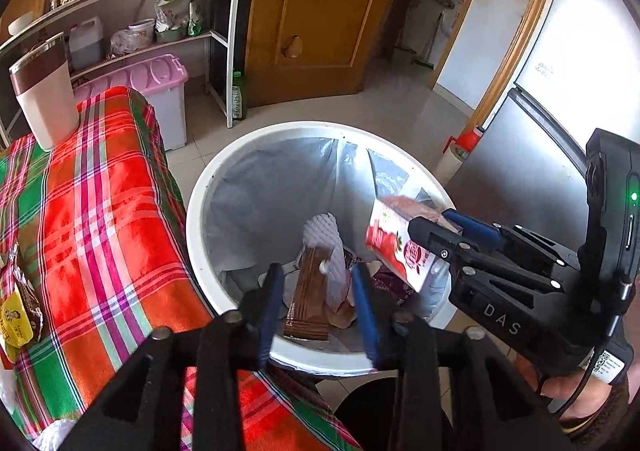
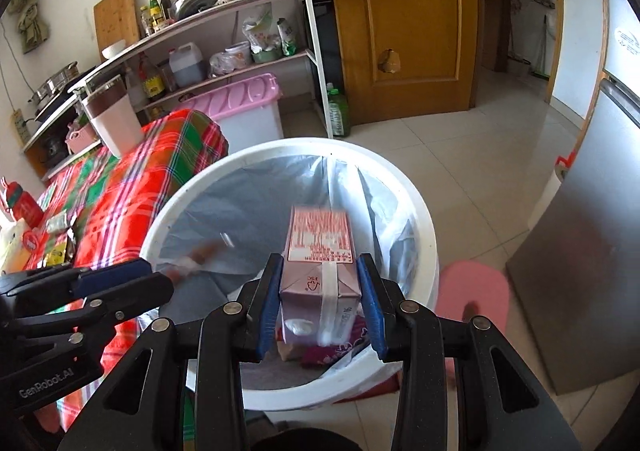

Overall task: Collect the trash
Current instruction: 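Carry both items over the white bin and open both tools to drop them, then move both open tools back over the table items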

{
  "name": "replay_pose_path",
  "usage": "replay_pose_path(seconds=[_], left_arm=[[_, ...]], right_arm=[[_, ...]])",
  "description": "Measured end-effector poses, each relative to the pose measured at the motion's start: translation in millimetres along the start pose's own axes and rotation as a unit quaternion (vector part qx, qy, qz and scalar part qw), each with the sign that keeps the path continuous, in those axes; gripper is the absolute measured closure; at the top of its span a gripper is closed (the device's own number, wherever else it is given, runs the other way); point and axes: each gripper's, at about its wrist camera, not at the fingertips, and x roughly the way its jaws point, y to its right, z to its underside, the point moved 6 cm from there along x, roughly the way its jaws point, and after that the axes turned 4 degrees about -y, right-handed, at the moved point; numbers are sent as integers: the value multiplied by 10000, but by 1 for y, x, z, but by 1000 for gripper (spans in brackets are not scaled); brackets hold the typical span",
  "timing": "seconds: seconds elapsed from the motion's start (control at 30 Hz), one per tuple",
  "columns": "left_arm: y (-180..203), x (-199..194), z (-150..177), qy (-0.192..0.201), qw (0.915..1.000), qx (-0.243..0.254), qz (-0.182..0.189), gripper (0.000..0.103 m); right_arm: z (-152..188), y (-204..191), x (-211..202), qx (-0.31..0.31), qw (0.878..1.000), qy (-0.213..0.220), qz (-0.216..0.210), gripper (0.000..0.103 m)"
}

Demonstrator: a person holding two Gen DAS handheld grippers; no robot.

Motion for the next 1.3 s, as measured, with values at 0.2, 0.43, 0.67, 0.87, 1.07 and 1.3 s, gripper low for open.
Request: replay_pose_path(seconds=[0.2,0.43,0.67,0.87,1.07,1.3], left_arm=[[-9,-10,2,98,9999,-45,-85,44],[-24,-40,15,359,9989,-62,-311,41],[-55,-78,34,630,9963,-288,-513,41],[-90,-113,58,855,9910,-654,-794,40],[-137,-145,91,1023,9817,-1125,-1145,40],[-187,-165,124,1080,9695,-1668,-1433,38]], right_arm=[[2,-3,-4,29,10000,68,-30,53],[3,-22,-21,-5,9996,222,-198,53],[8,-56,-40,-119,9978,367,-546,53],[21,-97,-48,-320,9938,288,-1023,53],[39,-143,-41,-659,9882,64,-1379,53],[60,-195,-32,-965,9797,-222,-1745,53]])
